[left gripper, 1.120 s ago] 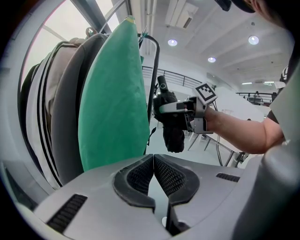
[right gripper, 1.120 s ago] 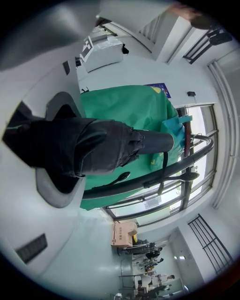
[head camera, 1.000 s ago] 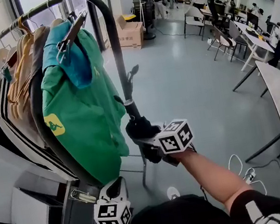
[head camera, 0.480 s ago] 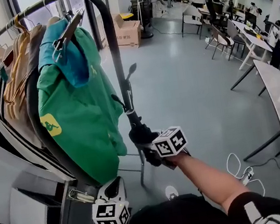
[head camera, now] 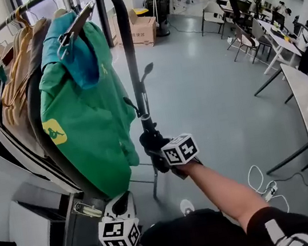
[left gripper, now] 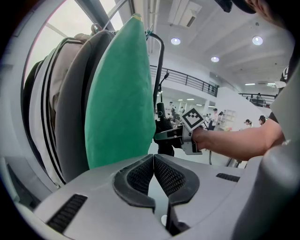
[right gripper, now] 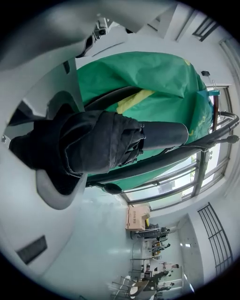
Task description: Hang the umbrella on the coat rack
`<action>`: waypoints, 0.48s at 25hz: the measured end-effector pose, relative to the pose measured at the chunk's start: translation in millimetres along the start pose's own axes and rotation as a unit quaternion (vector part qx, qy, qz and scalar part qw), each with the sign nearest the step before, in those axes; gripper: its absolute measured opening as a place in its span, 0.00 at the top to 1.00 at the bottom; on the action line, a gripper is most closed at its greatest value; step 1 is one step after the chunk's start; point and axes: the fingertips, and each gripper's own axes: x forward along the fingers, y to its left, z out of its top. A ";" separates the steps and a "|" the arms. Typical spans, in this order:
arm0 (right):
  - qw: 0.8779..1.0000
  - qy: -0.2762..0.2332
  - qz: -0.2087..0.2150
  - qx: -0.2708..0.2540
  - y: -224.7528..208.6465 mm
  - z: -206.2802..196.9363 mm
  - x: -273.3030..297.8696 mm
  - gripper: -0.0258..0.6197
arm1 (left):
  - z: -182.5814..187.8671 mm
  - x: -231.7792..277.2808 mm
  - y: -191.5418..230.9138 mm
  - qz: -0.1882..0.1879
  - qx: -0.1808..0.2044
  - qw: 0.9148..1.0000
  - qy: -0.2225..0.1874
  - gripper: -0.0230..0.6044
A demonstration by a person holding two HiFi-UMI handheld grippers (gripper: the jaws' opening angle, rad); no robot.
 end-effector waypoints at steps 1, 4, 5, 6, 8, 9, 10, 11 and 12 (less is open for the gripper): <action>1.000 0.002 -0.005 -0.003 -2.6 -0.3 2.2 0.61 | -1.0 -1.1 1.5 0.002 -0.002 1.000 0.001 0.94; 1.000 0.002 -0.013 -0.003 -9.5 0.0 5.8 0.58 | -2.8 -4.4 4.3 0.006 -0.007 1.000 0.001 0.94; 1.000 -0.003 -0.011 0.001 -10.9 1.3 6.3 0.57 | -3.1 -5.3 5.2 0.008 -0.008 1.000 0.001 0.94; 1.000 -0.008 -0.010 0.006 -12.3 2.9 6.7 0.56 | -3.4 -6.0 6.4 0.009 -0.008 1.000 0.001 0.94; 1.000 -0.015 -0.014 0.013 -15.8 5.5 7.0 0.55 | -4.3 -7.1 8.7 0.010 -0.009 1.000 0.002 0.94; 1.000 -0.017 -0.017 0.015 -18.0 6.3 6.7 0.55 | -4.6 -7.5 9.4 0.011 -0.009 1.000 0.002 0.94; 0.999 -0.017 -0.021 0.017 -20.0 6.8 6.0 0.55 | -4.8 -7.9 9.7 0.010 -0.009 1.000 0.002 0.94; 0.999 -0.018 -0.024 0.019 -21.3 7.3 4.7 0.55 | -4.8 -8.3 9.6 0.010 -0.009 1.000 0.002 0.94; 0.999 -0.020 -0.025 0.020 -21.9 7.7 3.0 0.55 | -4.9 -8.6 9.1 0.009 -0.008 1.000 0.002 0.94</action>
